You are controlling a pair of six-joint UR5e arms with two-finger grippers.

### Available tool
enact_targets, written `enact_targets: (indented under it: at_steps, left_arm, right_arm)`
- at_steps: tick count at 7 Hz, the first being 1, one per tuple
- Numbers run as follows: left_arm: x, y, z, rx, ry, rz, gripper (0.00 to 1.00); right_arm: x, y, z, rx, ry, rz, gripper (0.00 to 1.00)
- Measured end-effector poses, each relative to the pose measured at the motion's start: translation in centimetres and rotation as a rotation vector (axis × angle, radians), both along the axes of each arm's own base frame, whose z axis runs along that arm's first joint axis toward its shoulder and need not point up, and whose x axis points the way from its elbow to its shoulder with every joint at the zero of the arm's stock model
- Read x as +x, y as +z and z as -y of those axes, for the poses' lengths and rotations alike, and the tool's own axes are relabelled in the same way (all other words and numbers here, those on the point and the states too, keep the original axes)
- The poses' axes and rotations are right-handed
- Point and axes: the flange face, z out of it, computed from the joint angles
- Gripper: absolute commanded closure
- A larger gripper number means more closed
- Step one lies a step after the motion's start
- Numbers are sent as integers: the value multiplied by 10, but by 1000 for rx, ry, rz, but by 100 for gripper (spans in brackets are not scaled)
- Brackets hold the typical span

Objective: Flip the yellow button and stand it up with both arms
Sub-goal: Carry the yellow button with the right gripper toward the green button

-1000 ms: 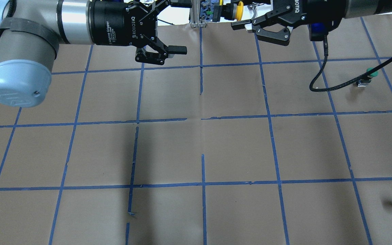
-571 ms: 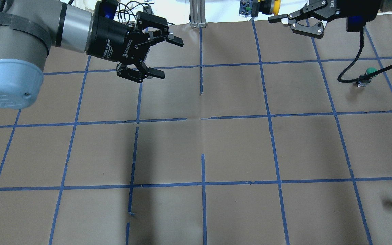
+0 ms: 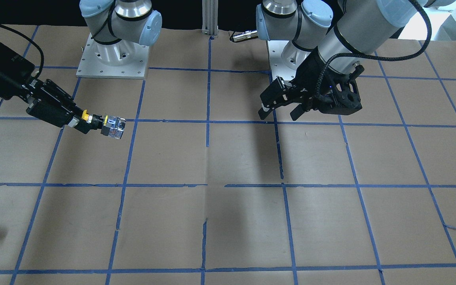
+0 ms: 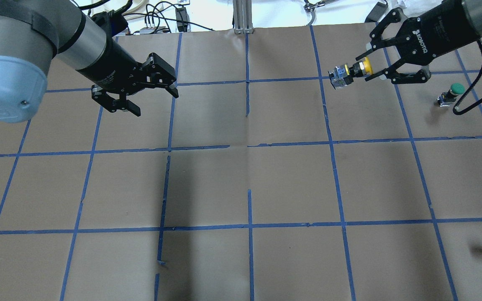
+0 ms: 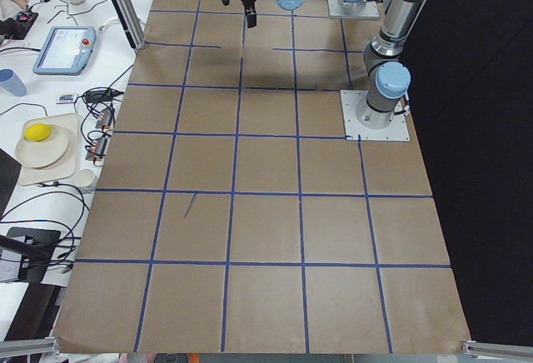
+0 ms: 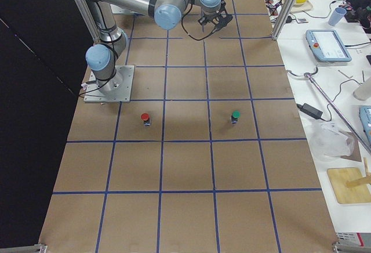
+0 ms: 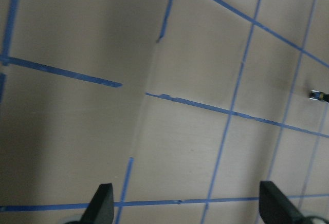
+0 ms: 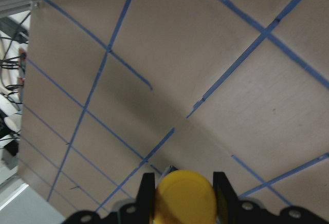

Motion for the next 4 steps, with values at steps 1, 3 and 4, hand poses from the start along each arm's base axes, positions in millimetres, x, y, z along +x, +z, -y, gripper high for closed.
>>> enact_targets:
  at_steps: [1,3,4]
  left_arm:
    - [8,2,7,9,-78,79,1]
    - [13,17,27,20,-239,159,1]
    - [6,21,37,12,-323,187,1]
  right_arm:
    - [-8,-11,0,3,70,-94,97]
    - [-36,-38,0,19,323,-362,97]
    - [-51,-46,0,54,368,-458,97]
